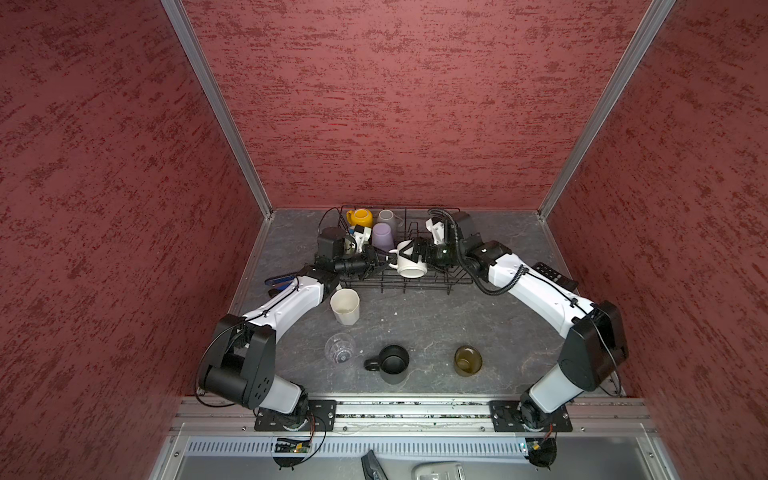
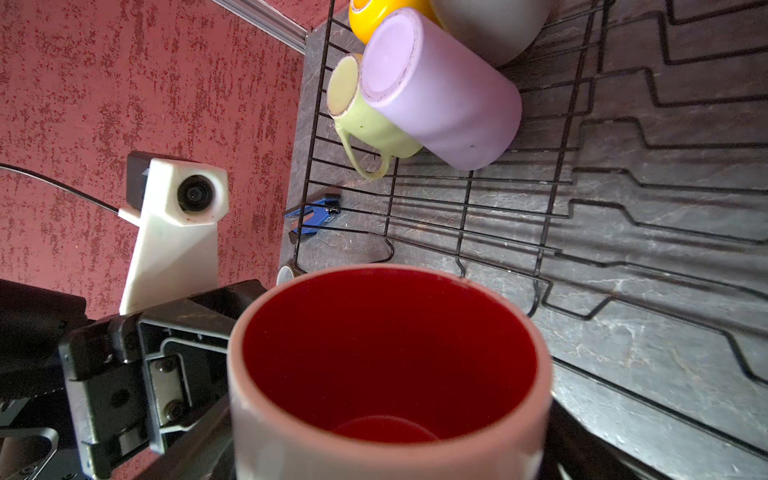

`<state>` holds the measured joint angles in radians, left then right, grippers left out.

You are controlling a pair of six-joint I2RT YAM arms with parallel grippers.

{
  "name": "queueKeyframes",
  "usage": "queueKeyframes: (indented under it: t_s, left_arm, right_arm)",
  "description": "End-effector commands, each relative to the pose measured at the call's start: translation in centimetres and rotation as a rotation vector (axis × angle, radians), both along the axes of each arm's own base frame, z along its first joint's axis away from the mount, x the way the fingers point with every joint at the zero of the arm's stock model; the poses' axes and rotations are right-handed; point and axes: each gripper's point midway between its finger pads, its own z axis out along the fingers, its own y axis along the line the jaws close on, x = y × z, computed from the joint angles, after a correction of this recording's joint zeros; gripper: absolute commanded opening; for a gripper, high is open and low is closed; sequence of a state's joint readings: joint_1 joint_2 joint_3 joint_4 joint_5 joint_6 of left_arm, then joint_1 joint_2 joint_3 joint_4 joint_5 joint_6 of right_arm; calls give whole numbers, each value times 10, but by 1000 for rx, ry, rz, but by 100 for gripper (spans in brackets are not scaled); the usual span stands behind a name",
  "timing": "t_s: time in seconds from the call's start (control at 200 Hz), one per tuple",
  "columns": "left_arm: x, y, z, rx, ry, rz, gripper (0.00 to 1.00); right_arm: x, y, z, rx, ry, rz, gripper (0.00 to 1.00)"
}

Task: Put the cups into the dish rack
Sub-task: 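Close the left gripper on the pink mug handle while the right gripper holds it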

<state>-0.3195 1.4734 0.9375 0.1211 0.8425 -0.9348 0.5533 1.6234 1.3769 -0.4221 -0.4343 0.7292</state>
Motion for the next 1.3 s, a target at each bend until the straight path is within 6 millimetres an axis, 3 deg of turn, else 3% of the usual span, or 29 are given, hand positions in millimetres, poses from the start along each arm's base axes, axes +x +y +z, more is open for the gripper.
queueKeyframes:
  t_s: [0.0,0.215,0.446,0.681,1.007,1.222,1.247,1.292]
  left_arm:
    - [-11,-17,7,-38,-25,-80,21]
    - [-11,-23,11,-62,-17,-86,0]
    - [-10,-23,17,-101,31,-30,0]
    - [-9,-13,18,-110,53,72,0]
    - [-5,-9,38,-228,-22,175,0]
    - [0,-17,40,-293,-36,222,0]
    - [1,-17,39,-307,-33,232,0]
    - [2,-17,41,-330,-41,244,0]
  right_arm:
    - [0,13,36,97,-96,40,29]
    - [-1,12,28,70,-83,45,31]
    - [5,3,28,14,-112,12,42]
    - [12,-8,44,25,-164,-42,66]
    - [15,-20,60,175,-164,-162,98]
    - [18,-28,51,215,-138,-242,99]
    - [14,-32,61,236,-150,-251,99]
    - [13,-34,59,245,-136,-266,99]
